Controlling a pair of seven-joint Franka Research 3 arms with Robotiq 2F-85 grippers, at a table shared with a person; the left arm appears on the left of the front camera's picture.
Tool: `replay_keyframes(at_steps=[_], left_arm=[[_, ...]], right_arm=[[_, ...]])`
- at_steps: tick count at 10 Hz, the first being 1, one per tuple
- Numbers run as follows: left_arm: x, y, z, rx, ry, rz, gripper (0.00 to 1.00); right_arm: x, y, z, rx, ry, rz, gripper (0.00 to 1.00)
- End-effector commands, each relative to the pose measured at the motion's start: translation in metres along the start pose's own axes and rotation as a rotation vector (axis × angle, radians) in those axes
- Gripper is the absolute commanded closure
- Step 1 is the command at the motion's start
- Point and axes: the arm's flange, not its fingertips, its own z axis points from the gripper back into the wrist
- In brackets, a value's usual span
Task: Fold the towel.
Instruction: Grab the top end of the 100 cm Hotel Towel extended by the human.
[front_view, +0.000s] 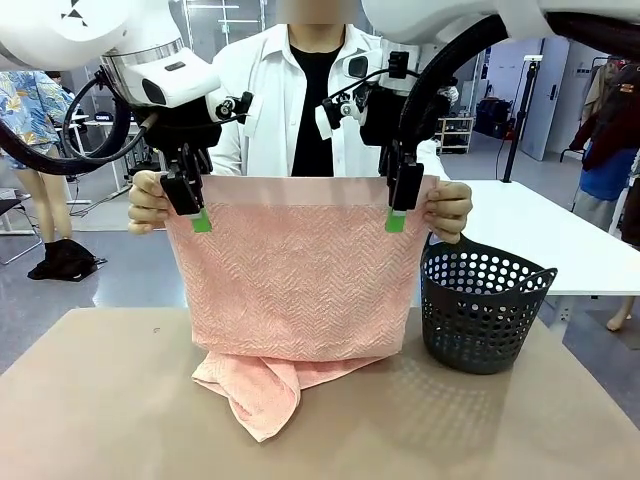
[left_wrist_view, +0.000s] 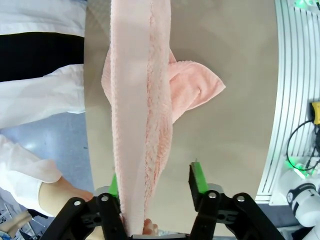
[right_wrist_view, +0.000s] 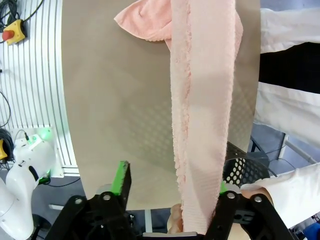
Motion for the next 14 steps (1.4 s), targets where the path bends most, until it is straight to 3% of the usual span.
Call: replay_keyframes(at_steps=[1, 2, 3, 5, 10, 11, 12, 14], left_arm=[[-0.007, -0.002, -0.003, 0.014, 0.007, -0.005, 1.00], [-0.008, -0.002, -0.004, 0.012, 0.015, 0.005, 1.00], [-0.010, -0.002, -0.004, 0.012, 0.021, 0.016, 0.97], [-0.012, -0.002, -0.003, 0.014, 0.019, 0.019, 1.00], [-0.013, -0.001, -0.002, 0.009, 0.024, 0.031, 1.00], [-0.007, 0.004, -0.001, 0.000, 0.006, 0.017, 1.00], [-0.007, 0.004, -0.001, 0.000, 0.006, 0.017, 1.00], [-0.007, 0.004, -0.001, 0.000, 0.006, 0.017, 1.00]], right_arm=[[-0.002, 0.003, -0.005, 0.001, -0.024, -0.033, 1.00], [-0.002, 0.004, -0.006, 0.002, -0.024, -0.034, 1.00], [-0.003, 0.004, -0.006, 0.003, -0.024, -0.036, 0.85], [-0.003, 0.004, -0.006, 0.001, -0.023, -0.035, 1.00], [0.001, -0.001, -0.004, 0.005, -0.020, -0.028, 1.00], [0.007, -0.007, -0.011, 0.040, 0.079, -0.058, 1.00], [0.000, 0.000, -0.001, 0.003, -0.005, -0.004, 1.00], [0.000, 0.000, -0.001, 0.003, -0.005, -0.004, 1.00]])
